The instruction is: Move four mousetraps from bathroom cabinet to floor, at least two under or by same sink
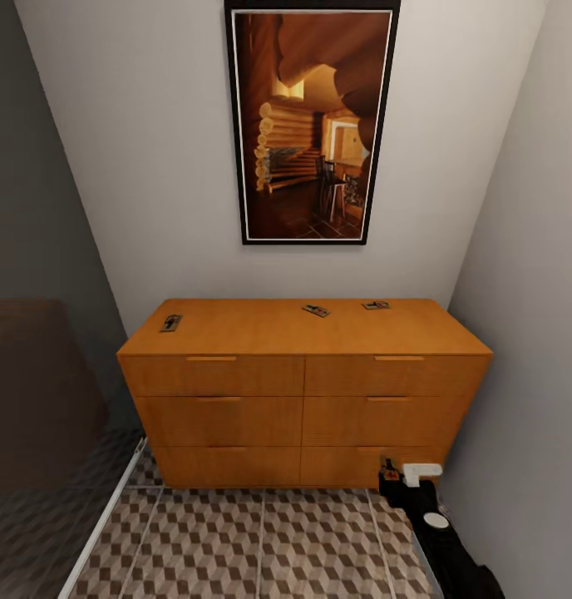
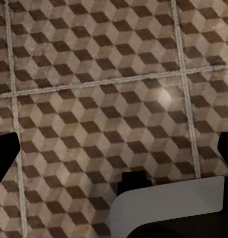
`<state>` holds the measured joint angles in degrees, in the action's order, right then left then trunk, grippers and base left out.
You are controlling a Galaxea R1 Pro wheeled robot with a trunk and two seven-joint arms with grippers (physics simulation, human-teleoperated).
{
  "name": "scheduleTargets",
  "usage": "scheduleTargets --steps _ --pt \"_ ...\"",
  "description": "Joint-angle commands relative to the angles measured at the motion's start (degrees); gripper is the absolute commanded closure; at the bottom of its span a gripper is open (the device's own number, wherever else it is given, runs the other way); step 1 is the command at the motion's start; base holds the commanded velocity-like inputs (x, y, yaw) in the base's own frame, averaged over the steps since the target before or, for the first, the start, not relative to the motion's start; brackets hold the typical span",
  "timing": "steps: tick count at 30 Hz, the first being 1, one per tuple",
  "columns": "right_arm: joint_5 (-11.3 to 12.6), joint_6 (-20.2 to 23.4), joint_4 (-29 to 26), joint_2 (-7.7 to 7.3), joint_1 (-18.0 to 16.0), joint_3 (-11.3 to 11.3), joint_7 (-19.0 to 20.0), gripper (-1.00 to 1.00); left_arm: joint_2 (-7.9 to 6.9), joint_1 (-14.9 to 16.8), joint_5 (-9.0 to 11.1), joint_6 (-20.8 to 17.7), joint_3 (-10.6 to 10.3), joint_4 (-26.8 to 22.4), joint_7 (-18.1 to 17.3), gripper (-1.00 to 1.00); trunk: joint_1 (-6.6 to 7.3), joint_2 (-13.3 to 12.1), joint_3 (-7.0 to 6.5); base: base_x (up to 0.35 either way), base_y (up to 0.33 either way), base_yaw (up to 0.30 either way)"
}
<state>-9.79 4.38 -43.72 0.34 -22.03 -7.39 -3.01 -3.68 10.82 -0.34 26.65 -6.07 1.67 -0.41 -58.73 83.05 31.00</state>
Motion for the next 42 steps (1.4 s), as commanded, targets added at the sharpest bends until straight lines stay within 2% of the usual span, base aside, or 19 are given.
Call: scheduleTargets --steps 1,2,6,9,10,15,21,24,27,34,35,37,38,40,41,42 --pt "-0.9 -0.7 1.4 0.03 0.0 -0.1 -0.1 1.0 -0.01 0.1 0.0 0.3 -0.3 0.2 0.0 -1.0 0.0 0.0 0.05 0.0 0.0 0.0" --pt "-1.2 -1.7 2.8 0.03 0.0 -0.1 -0.1 1.0 -0.01 0.1 0.0 0.3 -0.3 0.2 0.0 -1.0 0.0 0.0 0.05 0.0 0.0 0.0" --pt "-4.2 -10.8 14.5 0.06 0.0 0.0 -0.2 1.0 -0.01 0.1 0.0 0.3 -0.3 0.2 0.0 -1.0 0.0 0.0 0.05 0.0 0.0 0.0" --pt "-5.2 -16.3 21.0 0.04 0.0 0.0 -0.2 1.0 -0.01 0.1 0.0 0.3 -0.3 0.2 0.0 -1.0 0.0 0.0 0.05 0.0 0.0 0.0" --pt "-5.9 -20.4 25.4 0.0 0.0 0.0 -0.3 1.0 -0.01 0.1 0.0 0.3 -0.3 0.2 0.0 -1.0 0.0 0.0 0.05 0.0 0.0 0.0" --pt "-6.6 -31.1 37.9 -0.42 0.0 0.1 -0.3 1.0 -0.01 0.1 0.0 0.3 -0.3 0.2 0.0 -1.0 0.0 0.0 0.05 0.0 0.0 0.0" --pt "-6.5 -36.5 42.0 -0.14 0.2 0.1 0.0 1.0 0.0 0.1 0.1 0.3 -0.3 0.2 0.0 -1.0 0.0 0.0 0.05 0.0 0.0 0.0" --pt "-6.5 -38.1 42.6 0.78 0.5 0.2 0.2 1.0 0.06 0.1 0.1 0.3 -0.3 0.2 0.0 -1.0 0.0 0.0 0.05 0.0 0.0 0.0" --pt "-6.5 -38.5 42.7 0.99 0.7 0.1 0.3 1.0 0.22 0.1 0.0 0.3 -0.3 0.2 0.0 -1.0 0.0 0.0 0.05 0.0 0.0 0.0" --pt "-6.5 -38.7 42.7 1.06 0.7 0.1 0.3 1.0 1.89 0.1 0.0 -0.8 0.1 -1.3 0.6 -1.0 0.0 0.0 0.05 0.0 0.0 0.0" --pt "-6.5 -38.7 42.7 1.06 0.7 0.1 0.3 1.0 2.26 0.1 0.0 -2.0 0.2 -2.2 0.6 -1.0 0.0 0.0 0.05 0.0 0.0 0.0" --pt "-6.5 -38.7 42.7 1.01 0.7 0.1 0.3 1.0 4.2 0.1 -0.1 -11.7 0.2 -9.2 0.6 -1.0 0.0 0.0 0.05 0.0 0.0 0.0" --pt "-6.5 -38.7 42.7 1.01 0.7 0.1 0.3 1.0 4.57 0.1 -0.1 -14.2 0.2 -11.1 0.6 -1.0 0.0 0.0 0.05 0.0 0.0 0.0" --pt "-6.5 -38.7 42.7 0.99 0.7 0.1 0.3 1.0 5.84 0.1 -0.1 -25.6 0.2 -20.4 0.5 -1.0 0.0 0.0 0.05 0.0 0.0 0.0" --pt "-6.5 -38.7 42.7 0.99 0.7 0.1 0.2 1.0 6.13 0.1 -0.1 -28.1 0.1 -22.7 0.4 -1.0 0.0 0.0 0.05 0.0 0.0 0.0" --pt "-6.5 -38.7 42.7 0.98 0.8 0.1 0.2 1.0 6.81 0.1 -0.1 -32.5 0.1 -27.0 0.4 -1.0 0.0 0.0 0.05 0.0 0.0 0.0"
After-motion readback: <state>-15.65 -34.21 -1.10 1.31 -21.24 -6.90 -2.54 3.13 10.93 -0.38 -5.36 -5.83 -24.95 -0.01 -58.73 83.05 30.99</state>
